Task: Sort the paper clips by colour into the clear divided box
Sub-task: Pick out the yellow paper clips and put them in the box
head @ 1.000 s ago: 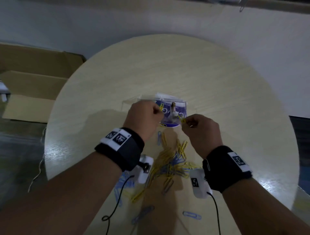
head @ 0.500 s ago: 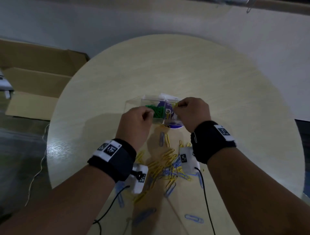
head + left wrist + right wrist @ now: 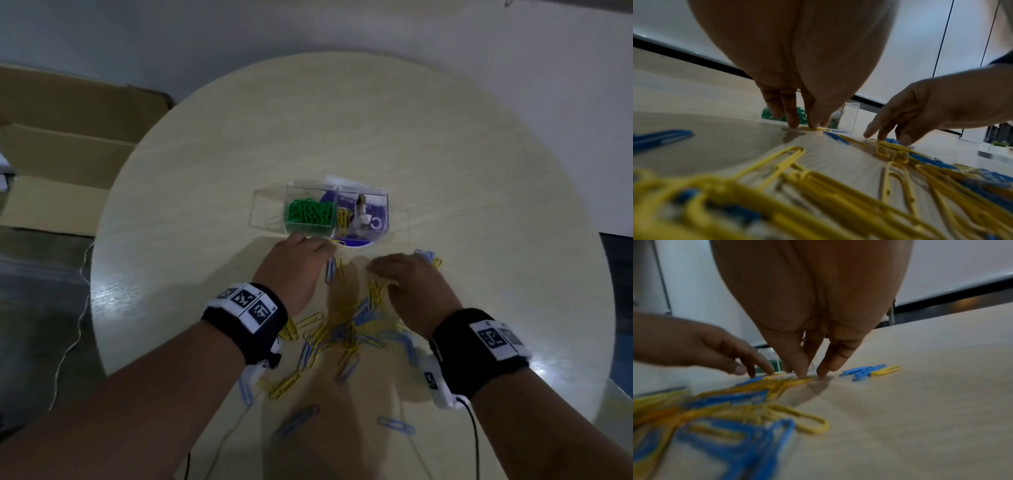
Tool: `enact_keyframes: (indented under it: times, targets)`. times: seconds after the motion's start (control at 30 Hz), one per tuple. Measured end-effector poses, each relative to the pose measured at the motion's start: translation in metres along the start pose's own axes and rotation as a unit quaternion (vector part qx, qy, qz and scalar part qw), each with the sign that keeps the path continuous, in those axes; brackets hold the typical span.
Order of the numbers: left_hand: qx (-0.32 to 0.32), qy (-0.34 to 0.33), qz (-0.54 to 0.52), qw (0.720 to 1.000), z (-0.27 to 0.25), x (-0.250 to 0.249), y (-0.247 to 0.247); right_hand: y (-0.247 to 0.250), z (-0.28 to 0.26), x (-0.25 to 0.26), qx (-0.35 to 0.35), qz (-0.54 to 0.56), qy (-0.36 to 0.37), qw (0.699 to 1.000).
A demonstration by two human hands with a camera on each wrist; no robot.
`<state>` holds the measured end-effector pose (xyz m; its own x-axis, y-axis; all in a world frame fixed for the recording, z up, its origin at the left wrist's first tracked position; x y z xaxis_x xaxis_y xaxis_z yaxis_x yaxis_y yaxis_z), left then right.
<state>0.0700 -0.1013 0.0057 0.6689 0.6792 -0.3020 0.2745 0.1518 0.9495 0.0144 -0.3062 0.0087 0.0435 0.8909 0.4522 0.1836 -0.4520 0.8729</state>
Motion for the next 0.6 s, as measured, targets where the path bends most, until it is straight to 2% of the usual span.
enact_keyframes:
  times: [0.07, 0.17, 0.33, 0.4, 0.5, 0.6]
  targets:
    - [0.000, 0.022, 0.004, 1.000, 0.001, 0.001, 0.001, -0.007, -0.001, -0.005, 0.008, -0.051, 0.031, 0.998]
    - [-0.007, 0.068, 0.023, 0.997, 0.002, 0.006, 0.000, -0.003, -0.002, -0.006, -0.015, -0.070, 0.022, 0.997]
    - [-0.021, 0.144, -0.018, 0.989, -0.001, 0.017, 0.002, 0.008, 0.000, -0.011, -0.007, -0.060, -0.058, 0.996]
    - [-0.012, 0.150, -0.009, 0.989, -0.002, 0.017, 0.003, 0.011, 0.000, -0.014, 0.002, -0.065, -0.078, 0.995]
    - [0.013, 0.125, 0.026, 0.992, -0.004, 0.011, 0.004, 0.013, 0.001, -0.018, 0.009, -0.088, -0.100, 0.991]
    - [-0.014, 0.114, -0.013, 0.993, -0.005, 0.001, 0.005, 0.014, 0.001, -0.019, 0.001, -0.041, -0.116, 0.992]
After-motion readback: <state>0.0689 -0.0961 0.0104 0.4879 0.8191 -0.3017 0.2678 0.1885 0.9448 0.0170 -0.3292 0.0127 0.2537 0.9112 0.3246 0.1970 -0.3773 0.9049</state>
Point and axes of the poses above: each hand's wrist, its own z-axis towards the middle knuckle, its own y-axis out of the back of the hand, x = y × z, the point moved 2 cm from there along z, towards the middle knuckle, and after that the axes turned 8 degrees about -y, right-handed, at the moved point
